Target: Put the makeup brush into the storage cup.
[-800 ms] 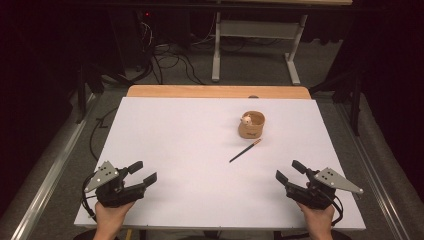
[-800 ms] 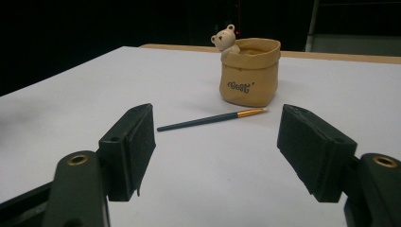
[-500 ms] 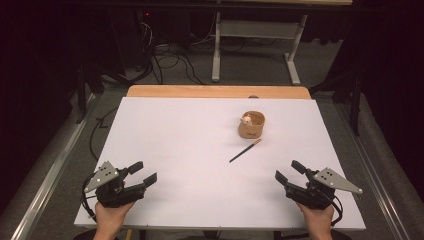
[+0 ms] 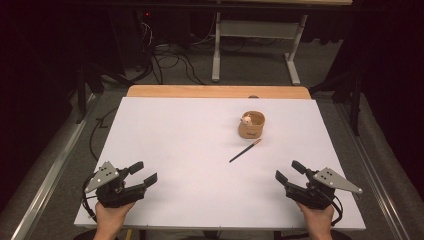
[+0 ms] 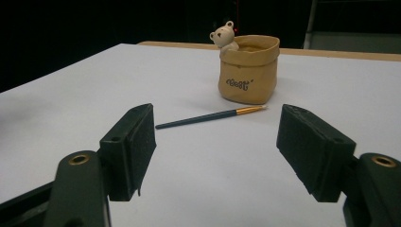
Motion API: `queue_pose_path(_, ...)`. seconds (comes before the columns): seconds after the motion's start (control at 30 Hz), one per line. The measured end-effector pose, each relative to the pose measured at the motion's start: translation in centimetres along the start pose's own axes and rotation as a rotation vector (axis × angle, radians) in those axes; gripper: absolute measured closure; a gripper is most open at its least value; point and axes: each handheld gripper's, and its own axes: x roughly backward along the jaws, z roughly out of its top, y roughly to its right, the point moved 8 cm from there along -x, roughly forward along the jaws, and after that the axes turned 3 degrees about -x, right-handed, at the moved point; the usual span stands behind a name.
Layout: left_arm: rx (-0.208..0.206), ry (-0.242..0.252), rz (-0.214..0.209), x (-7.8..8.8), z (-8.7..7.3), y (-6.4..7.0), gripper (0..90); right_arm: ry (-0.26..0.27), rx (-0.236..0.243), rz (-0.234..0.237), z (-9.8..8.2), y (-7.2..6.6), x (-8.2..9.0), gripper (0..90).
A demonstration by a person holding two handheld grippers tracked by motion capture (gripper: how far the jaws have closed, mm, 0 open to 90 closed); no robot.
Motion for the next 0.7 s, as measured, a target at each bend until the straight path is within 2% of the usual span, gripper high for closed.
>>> queue_pose_path(0.7, -0.008, 0.008, -0.005, 0.08, 0.12, 0.22, 32.9, 0.005, 0.000, -0.009, 0.04, 0.09, 0.05, 30.8)
